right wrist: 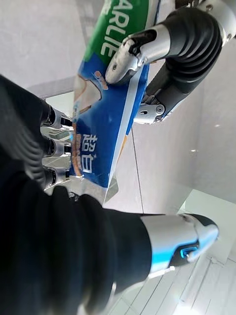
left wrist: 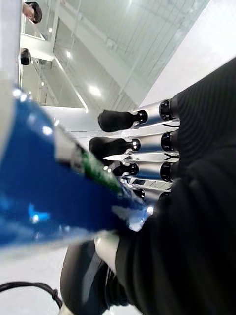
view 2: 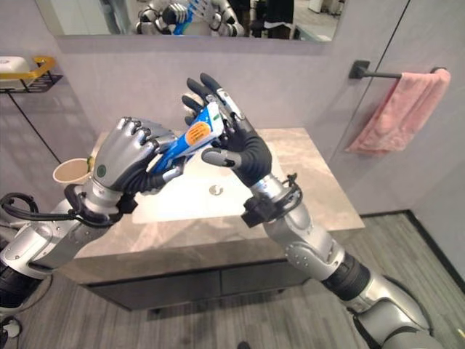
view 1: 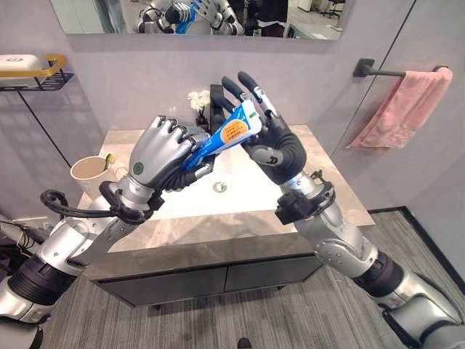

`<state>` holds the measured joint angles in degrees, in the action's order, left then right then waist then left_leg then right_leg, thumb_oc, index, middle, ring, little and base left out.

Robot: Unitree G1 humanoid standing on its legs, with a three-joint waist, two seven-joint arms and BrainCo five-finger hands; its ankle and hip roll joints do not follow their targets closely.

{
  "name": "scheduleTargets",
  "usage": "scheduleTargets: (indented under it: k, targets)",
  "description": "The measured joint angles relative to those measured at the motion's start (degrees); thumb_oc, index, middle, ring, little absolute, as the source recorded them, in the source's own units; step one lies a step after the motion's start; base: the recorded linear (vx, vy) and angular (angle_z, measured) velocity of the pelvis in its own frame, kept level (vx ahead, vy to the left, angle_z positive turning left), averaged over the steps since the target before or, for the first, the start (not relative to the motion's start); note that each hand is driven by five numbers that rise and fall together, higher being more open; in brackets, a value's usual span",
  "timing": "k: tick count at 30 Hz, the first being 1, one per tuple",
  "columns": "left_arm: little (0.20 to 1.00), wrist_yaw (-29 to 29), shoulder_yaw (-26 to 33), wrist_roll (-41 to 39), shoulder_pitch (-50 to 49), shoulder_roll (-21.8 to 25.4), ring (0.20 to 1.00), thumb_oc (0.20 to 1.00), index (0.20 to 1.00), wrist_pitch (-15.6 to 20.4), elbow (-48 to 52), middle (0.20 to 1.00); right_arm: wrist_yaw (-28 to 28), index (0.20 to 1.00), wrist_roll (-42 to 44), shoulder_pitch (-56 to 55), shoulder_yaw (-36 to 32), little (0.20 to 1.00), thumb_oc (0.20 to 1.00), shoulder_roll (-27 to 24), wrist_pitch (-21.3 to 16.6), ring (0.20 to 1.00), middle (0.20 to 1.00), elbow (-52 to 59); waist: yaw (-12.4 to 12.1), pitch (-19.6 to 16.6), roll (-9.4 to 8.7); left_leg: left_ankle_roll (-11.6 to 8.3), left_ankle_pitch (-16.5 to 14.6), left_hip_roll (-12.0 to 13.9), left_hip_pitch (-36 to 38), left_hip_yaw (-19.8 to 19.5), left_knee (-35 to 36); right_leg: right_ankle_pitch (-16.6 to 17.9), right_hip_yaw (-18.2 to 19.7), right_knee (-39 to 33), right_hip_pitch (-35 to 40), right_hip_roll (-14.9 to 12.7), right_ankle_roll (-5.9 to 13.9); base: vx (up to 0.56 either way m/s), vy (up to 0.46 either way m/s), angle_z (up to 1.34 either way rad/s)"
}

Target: Put brush and paste in cup on sink, flatten towel.

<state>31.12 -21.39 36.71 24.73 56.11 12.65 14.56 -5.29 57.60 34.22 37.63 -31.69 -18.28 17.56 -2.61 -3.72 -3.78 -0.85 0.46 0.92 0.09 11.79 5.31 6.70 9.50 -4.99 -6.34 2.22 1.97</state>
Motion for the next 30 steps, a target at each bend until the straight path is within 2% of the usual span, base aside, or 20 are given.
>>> scheduleTargets:
  k: [9, 14, 22, 26, 30]
  targets:
    - [0.200, 0.00, -0.98, 0.37, 0.05, 0.00, 0.200, 0.200, 0.200, -1.16, -0.37, 0.200, -1.09, 1.000, 0.09, 0.38, 1.92, 1.000, 1.000, -0.77, 1.01, 1.000, 1.000, 0.01, 0.17, 0.03, 0.04, 0.00, 0.00, 0.02, 0.00, 0.02, 0.00, 0.00, 0.02, 0.00, -0.01, 0.04, 0.00, 0.00, 0.000, 0.00]
    - [0.200, 0.08, -4.27, 0.36, 1.49, 0.00, 0.200, 0.200, 0.200, -1.68, -2.38, 0.200, -1.77, 1.000, 0.14, 1.10, 3.42, 1.000, 1.000, -2.02, 1.25, 1.000, 1.000, -0.12, 0.16, -0.01, -0.01, -0.01, 0.00, 0.04, 0.00, 0.00, -0.01, 0.00, 0.00, 0.00, -0.01, 0.06, 0.00, 0.00, 0.000, 0.00]
    - [0.200, 0.08, -6.94, 0.51, 2.69, 0.04, 0.200, 0.200, 0.200, -1.68, -4.12, 0.200, -2.06, 1.000, 0.31, 3.66, 4.68, 1.000, 1.000, -6.17, 2.29, 1.000, 1.000, -0.71, 0.29, -0.07, -0.10, 0.00, 0.00, 0.04, -0.02, 0.03, -0.01, 0.01, 0.06, 0.01, -0.04, 0.08, -0.01, 0.00, 0.000, 0.00]
    - [0.200, 0.10, -7.48, 0.98, 2.81, 0.04, 0.200, 0.200, 0.200, -1.76, -4.59, 0.200, -2.08, 1.000, 1.35, 3.65, 4.76, 1.000, 1.000, -6.16, 2.43, 1.000, 1.000, -1.14, 0.37, -0.08, -0.12, -0.01, 0.00, 0.05, -0.02, 0.01, -0.01, 0.00, 0.05, 0.00, -0.04, 0.08, -0.01, 0.00, 0.000, 0.00]
    - [0.200, 0.26, -11.76, 2.05, 5.11, -0.17, 0.200, 0.200, 0.200, -2.73, -6.91, 0.200, -2.23, 1.000, 1.38, 3.54, 4.81, 1.000, 1.000, -4.66, 3.22, 1.000, 1.000, -4.20, 0.43, -0.17, -0.24, 0.00, 0.00, 0.03, -0.01, 0.06, -0.01, 0.01, 0.10, 0.01, -0.04, 0.06, 0.00, 0.00, 0.000, 0.00]
